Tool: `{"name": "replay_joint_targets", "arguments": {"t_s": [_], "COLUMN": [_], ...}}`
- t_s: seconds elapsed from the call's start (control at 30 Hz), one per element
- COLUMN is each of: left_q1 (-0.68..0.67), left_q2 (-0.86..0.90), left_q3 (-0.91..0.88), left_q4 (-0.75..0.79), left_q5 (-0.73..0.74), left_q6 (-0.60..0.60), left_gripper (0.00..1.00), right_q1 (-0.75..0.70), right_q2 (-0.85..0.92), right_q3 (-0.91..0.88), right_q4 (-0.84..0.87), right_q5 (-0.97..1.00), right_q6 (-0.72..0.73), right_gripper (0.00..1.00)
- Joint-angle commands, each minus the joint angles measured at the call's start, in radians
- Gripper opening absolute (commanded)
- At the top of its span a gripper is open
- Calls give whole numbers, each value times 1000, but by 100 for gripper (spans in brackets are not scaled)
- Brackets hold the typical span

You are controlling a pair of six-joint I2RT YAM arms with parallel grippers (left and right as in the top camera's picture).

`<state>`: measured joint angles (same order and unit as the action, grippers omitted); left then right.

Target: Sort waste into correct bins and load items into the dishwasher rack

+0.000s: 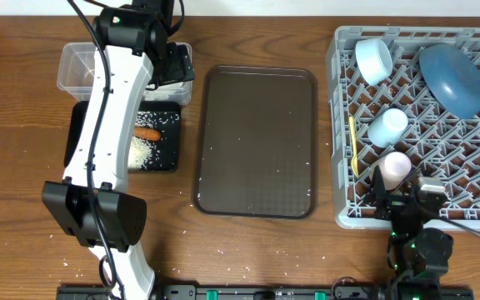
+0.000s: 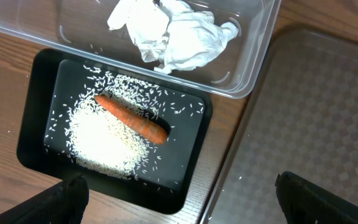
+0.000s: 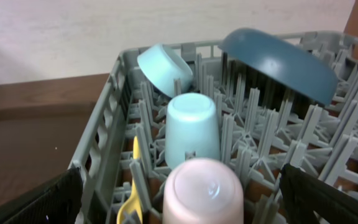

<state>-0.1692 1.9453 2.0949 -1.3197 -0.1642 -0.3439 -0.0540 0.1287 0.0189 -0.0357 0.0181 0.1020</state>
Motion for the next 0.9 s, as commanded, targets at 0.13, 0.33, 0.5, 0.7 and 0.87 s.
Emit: {"name": "replay_joint_targets", "arguments": {"t_s": [0.13, 0.33, 0.5, 0.7, 0.87], "left_q1": [3, 3, 3, 3, 3], "left_q2": [5, 6, 5, 6, 5], "left_q3": [-2, -2, -2, -2, -2], "left_q4": [-3, -3, -3, -3, -3], "left_q5": [-13, -13, -13, -13, -13], "left_q6": [-6, -6, -6, -6, -6], "left_gripper": [98, 98, 98, 98, 98], "right_q1": [13, 15, 15, 15, 15], "right_q2": [-123, -123, -123, -123, -123], "right_q3": [-14, -13, -13, -13, -13], "right_q4": [-36, -37, -37, -37, -37], "right_q5": [-8, -8, -8, -8, -8], "right_q6": [17, 17, 16, 17, 17], "right_gripper": [99, 99, 99, 99, 99]}}
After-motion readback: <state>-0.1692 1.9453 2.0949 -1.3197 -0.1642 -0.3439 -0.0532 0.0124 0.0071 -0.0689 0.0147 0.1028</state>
